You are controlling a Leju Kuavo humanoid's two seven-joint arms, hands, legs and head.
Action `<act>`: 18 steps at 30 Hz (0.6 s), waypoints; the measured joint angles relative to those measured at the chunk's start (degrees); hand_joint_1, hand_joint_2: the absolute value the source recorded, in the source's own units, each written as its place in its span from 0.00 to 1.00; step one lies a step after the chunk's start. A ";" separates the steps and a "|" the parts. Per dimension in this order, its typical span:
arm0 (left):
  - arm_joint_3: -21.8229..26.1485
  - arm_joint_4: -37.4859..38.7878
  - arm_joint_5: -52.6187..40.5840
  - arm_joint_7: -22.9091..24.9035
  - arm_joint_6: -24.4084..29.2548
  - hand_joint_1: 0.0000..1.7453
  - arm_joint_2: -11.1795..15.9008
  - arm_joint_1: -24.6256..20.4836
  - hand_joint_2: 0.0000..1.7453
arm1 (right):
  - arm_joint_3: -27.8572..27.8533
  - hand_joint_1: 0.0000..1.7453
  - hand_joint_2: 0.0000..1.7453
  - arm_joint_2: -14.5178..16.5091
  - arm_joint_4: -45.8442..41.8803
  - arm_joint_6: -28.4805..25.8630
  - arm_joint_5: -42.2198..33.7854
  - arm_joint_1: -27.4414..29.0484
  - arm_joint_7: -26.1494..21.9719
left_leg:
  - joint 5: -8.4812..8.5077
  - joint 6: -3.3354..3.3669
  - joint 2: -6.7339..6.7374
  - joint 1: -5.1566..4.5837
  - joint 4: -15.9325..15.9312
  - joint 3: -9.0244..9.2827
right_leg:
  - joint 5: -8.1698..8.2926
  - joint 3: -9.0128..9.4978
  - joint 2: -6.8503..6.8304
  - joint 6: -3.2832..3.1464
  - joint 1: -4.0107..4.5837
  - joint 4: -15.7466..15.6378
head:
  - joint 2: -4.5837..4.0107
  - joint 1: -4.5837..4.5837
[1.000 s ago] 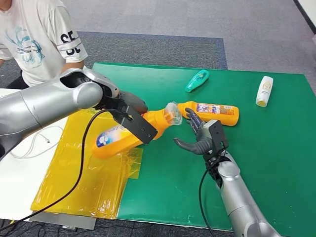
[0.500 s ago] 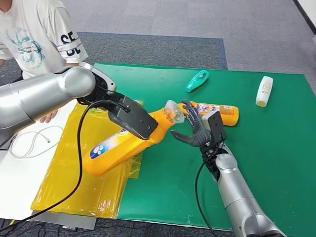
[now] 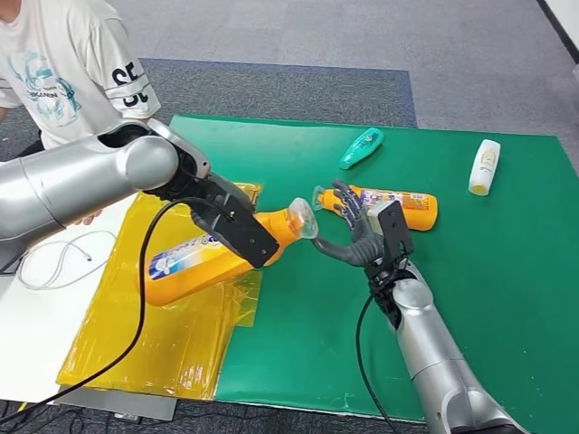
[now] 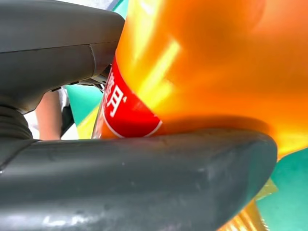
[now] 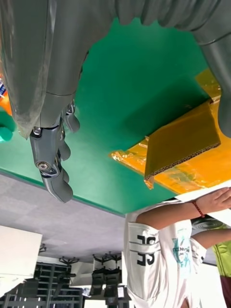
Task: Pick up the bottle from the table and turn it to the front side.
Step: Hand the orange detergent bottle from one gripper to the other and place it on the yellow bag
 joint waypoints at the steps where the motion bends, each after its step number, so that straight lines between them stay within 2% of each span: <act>1: -0.01 0.00 -1.22 -0.71 0.14 1.00 0.02 0.46 0.00 | 0.00 0.00 1.00 0.02 0.00 -0.06 0.05 -0.01 0.05 | 0.00 0.00 0.00 0.00 0.00 0.00 | 0.00 0.00 0.00 0.00 0.00 0.00 | -0.01 0.00; 11: -0.10 2.52 -13.60 -9.25 4.25 1.00 0.23 7.72 0.00 | 0.03 0.00 1.00 0.27 0.00 -0.50 0.51 -0.02 0.28 | 0.00 0.00 0.00 0.00 0.00 0.00 | 0.00 -0.01 0.00 0.00 0.00 0.00 | 0.01 0.01; 18: -0.27 6.47 -18.19 -12.39 7.08 1.00 0.27 12.12 0.00 | 0.48 0.00 1.00 0.42 0.00 -0.76 0.37 0.02 0.46 | 0.00 0.00 0.01 0.00 0.00 0.00 | 0.00 -0.03 0.00 0.00 0.00 0.00 | 0.01 0.00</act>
